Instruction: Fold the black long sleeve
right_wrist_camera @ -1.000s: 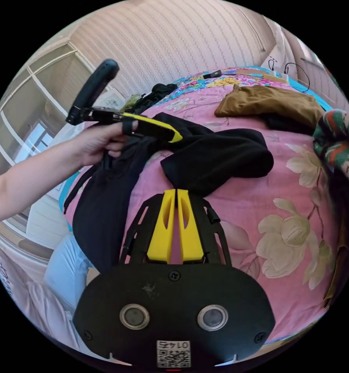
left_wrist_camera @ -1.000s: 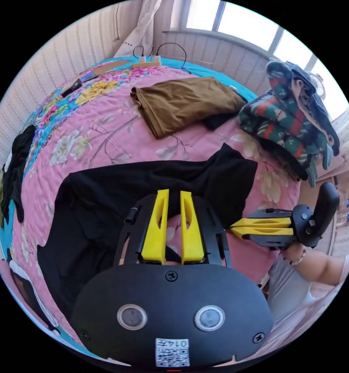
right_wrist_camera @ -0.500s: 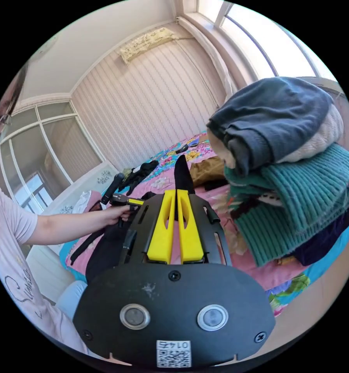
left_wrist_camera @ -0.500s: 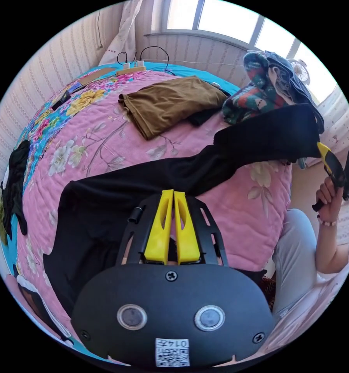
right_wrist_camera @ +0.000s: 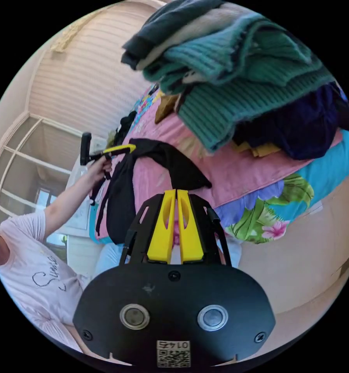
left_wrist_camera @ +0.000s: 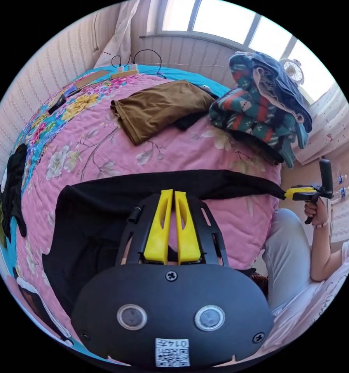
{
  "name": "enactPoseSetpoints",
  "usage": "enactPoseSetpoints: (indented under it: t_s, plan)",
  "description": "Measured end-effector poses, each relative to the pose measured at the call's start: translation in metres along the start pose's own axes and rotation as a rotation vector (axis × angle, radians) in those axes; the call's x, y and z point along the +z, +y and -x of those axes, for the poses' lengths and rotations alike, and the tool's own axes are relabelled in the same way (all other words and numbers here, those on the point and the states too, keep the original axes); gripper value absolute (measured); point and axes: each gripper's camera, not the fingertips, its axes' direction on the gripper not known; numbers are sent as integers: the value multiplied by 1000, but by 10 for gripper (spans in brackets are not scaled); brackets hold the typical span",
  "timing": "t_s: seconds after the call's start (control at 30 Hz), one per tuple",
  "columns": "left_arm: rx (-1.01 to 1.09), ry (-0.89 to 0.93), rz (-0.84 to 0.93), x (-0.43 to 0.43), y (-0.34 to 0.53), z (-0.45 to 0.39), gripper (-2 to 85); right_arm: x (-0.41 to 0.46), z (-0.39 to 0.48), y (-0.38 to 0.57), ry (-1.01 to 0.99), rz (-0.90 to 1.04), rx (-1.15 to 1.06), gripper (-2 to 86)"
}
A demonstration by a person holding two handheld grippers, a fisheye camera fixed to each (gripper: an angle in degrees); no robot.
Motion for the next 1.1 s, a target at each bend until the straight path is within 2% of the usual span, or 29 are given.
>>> enactPoseSetpoints:
  t_s: [0.07, 0.13, 0.23, 0.37, 0.47, 0.57, 0.73, 0.87, 0.97, 1.1]
  plan:
    - [75, 45, -14, 2, -15, -23, -8, 15, 0, -4, 86, 150, -47, 0]
    - [146, 121, -3, 9, -26, -45, -4, 25, -5, -4, 80, 206, -68, 0]
    - [281, 201, 27, 27, -38, -95, 21, 30, -15, -3, 88, 183, -35, 1]
    - [451, 185, 104, 66, -42, -163, 61, 31, -26, -5, 56, 153, -5, 1]
    - [516, 214, 231, 100, -34, -190, 58, 34, -32, -5, 17, 144, 12, 1]
    - [597, 155, 212, 101, -19, -201, 19, 36, -35, -3, -18, 123, 23, 1]
    - [569, 126, 83, 74, -16, -203, -8, 37, -33, 2, -49, 40, 43, 1]
    - [509, 74, -7, 67, -24, -208, -10, 30, -26, 7, -21, -150, 65, 0]
    - [467, 33, 11, 78, -23, -211, -9, 33, -25, 10, -11, -262, 125, -1]
    - [448, 40, 57, 85, -13, -207, -8, 49, -10, 9, 79, -241, 153, -1]
